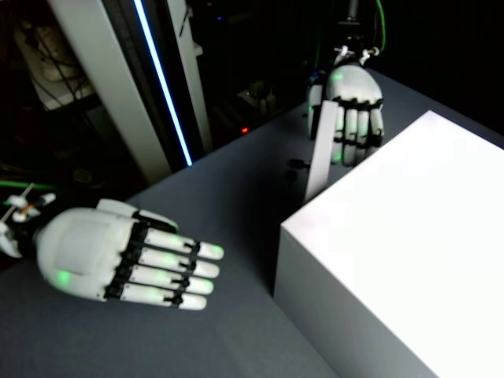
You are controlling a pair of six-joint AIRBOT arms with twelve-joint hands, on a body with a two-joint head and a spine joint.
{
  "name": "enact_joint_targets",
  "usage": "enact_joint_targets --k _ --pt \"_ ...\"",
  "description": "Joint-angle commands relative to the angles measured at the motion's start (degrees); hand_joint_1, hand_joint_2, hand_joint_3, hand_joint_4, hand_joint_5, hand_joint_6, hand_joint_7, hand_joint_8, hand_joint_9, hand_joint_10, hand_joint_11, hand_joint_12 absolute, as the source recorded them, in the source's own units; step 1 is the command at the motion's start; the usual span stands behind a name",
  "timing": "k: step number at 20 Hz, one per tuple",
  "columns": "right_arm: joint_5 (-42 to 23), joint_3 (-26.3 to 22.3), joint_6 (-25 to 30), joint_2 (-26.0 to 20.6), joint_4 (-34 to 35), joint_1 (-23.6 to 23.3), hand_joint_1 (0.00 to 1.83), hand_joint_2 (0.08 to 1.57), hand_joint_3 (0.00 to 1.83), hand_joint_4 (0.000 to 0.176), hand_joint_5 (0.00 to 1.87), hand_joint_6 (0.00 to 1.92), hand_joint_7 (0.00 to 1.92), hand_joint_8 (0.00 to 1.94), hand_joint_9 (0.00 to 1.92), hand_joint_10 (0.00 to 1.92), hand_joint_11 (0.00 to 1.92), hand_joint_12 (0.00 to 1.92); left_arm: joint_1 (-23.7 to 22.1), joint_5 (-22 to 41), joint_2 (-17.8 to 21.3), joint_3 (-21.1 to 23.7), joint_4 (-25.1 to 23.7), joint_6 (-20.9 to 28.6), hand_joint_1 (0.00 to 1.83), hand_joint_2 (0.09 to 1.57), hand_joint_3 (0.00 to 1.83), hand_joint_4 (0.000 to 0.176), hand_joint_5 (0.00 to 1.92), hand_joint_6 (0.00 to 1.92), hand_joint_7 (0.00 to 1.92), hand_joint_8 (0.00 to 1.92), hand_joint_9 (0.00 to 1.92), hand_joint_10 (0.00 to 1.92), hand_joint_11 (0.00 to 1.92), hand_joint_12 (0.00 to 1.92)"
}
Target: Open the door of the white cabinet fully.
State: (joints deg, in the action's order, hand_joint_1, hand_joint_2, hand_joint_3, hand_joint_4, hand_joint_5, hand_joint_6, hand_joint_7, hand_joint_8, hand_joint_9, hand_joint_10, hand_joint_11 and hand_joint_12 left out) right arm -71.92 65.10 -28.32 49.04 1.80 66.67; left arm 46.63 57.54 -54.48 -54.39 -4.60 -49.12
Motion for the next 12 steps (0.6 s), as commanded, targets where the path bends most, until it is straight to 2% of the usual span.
enact_joint_targets --k 1,2,5,8,10,12 --pt "-6.96 0.23 0.47 -0.14 1.59 -0.3 0.56 1.42 0.0 0.0 0.32 0.0 0.34 0.0 0.32 0.0 0.34 0.01 -0.81 6.04 -0.23 -0.17 -0.67 0.75 0.39 1.5 0.0 0.0 0.3 0.02 0.33 0.02 0.28 0.02 0.03 0.54" --pt "-6.96 0.23 0.47 -0.14 1.59 -0.3 0.53 1.42 0.0 0.0 0.32 0.0 0.34 0.0 0.32 0.0 0.34 0.01 -1.14 5.57 -0.53 -0.24 -1.38 1.01 0.4 1.49 0.0 0.0 0.33 0.01 0.36 0.01 0.31 0.01 0.04 0.53" --pt "-6.97 0.23 0.47 -0.13 1.71 -0.3 0.56 1.43 0.0 0.0 0.33 0.0 0.36 0.0 0.34 0.0 0.37 0.01 -2.17 4.19 -1.63 -0.7 -3.6 2.4 0.49 1.46 0.0 0.0 0.3 0.0 0.31 0.0 0.27 0.0 0.12 0.29" --pt "-6.98 0.23 0.47 -0.13 1.88 -0.3 0.63 1.43 0.0 0.0 0.33 0.0 0.34 0.0 0.32 0.0 0.34 0.0 -3.34 2.62 -2.66 -1.18 -5.88 3.78 0.57 1.45 0.0 0.0 0.31 0.01 0.28 0.0 0.25 0.0 0.1 0.23" --pt "-7.01 0.23 0.47 -0.13 2.0 -0.3 0.61 1.44 0.0 0.0 0.31 0.0 0.33 0.0 0.3 0.0 0.33 0.0 -4.09 1.59 -3.35 -1.37 -7.12 4.32 0.45 1.48 0.0 0.0 0.3 0.0 0.29 0.0 0.27 0.0 0.16 0.14" --pt "-7.03 0.23 0.47 -0.13 2.13 -0.3 0.62 1.44 0.0 0.0 0.31 0.0 0.32 0.0 0.3 0.0 0.33 0.0 -4.49 1.03 -3.99 -1.58 -7.82 4.9 0.45 1.48 0.0 0.0 0.32 0.01 0.3 0.01 0.28 0.01 0.19 0.14"
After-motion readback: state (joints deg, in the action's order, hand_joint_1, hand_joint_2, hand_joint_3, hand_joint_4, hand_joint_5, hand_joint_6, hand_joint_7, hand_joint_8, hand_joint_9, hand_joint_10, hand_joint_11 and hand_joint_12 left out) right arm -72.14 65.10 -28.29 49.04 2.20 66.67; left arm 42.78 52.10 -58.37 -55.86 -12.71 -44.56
